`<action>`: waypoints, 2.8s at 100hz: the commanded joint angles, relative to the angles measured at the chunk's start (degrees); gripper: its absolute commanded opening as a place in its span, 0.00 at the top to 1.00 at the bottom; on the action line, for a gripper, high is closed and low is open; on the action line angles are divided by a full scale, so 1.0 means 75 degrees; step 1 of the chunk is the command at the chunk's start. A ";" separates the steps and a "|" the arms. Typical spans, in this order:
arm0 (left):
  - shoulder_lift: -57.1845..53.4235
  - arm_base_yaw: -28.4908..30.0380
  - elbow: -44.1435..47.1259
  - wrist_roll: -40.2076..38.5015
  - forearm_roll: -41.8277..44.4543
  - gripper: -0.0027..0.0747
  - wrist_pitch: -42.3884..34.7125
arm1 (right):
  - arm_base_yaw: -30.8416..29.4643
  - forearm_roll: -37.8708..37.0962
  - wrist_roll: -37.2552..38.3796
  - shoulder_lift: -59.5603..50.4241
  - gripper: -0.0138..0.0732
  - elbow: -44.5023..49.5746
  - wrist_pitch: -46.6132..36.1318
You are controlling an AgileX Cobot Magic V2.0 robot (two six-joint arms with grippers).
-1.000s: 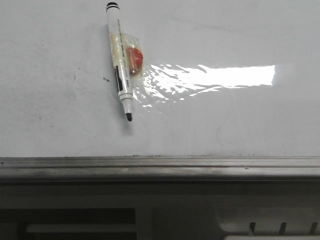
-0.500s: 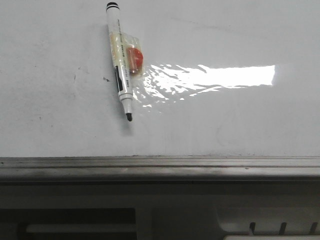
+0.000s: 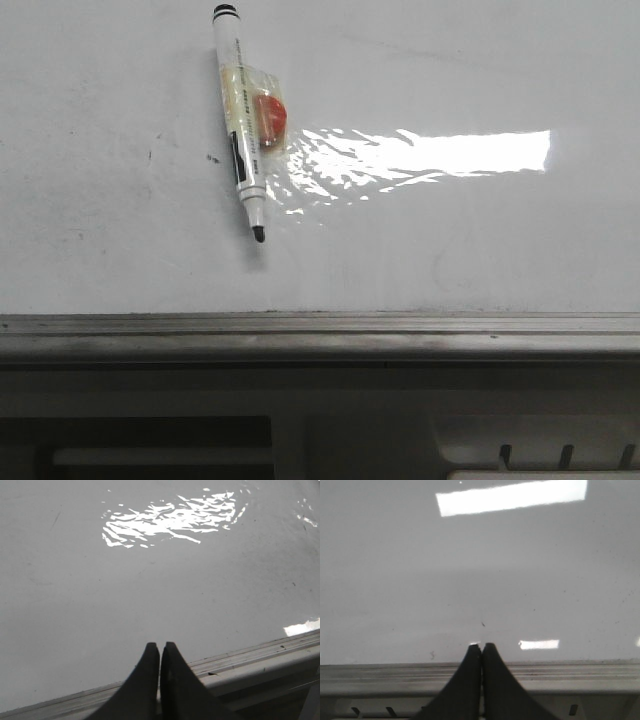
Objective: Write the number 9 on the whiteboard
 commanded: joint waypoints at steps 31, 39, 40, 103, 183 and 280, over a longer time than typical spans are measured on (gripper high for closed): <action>-0.0218 -0.0040 0.0303 -0.0642 -0.3810 0.99 -0.3207 | 0.0008 -0.0161 0.0045 -0.0098 0.92 0.0205 -0.4202; -0.0218 -0.0040 0.0303 -0.0642 -0.5453 0.99 -0.3740 | 0.0008 0.0687 0.0362 -0.0098 0.92 0.0205 -0.5251; -0.0218 -0.0040 0.0303 -0.0642 -0.5706 0.99 -0.3760 | 0.0008 0.0773 0.0410 -0.0098 0.92 0.0205 -0.5313; 0.2650 -0.0026 -0.3335 -0.0562 -0.2044 0.90 0.1391 | 0.0008 0.1823 -0.0165 0.1206 0.92 -0.4067 0.3344; 0.7698 -0.2945 -0.4976 0.2610 -0.7776 0.44 0.0768 | 0.0008 0.1931 -0.0726 0.1832 0.37 -0.4692 0.4061; 0.9142 -0.3763 -0.5365 0.2632 -0.8308 0.59 -0.0906 | 0.0008 0.1976 -0.0726 0.1832 0.37 -0.4692 0.4003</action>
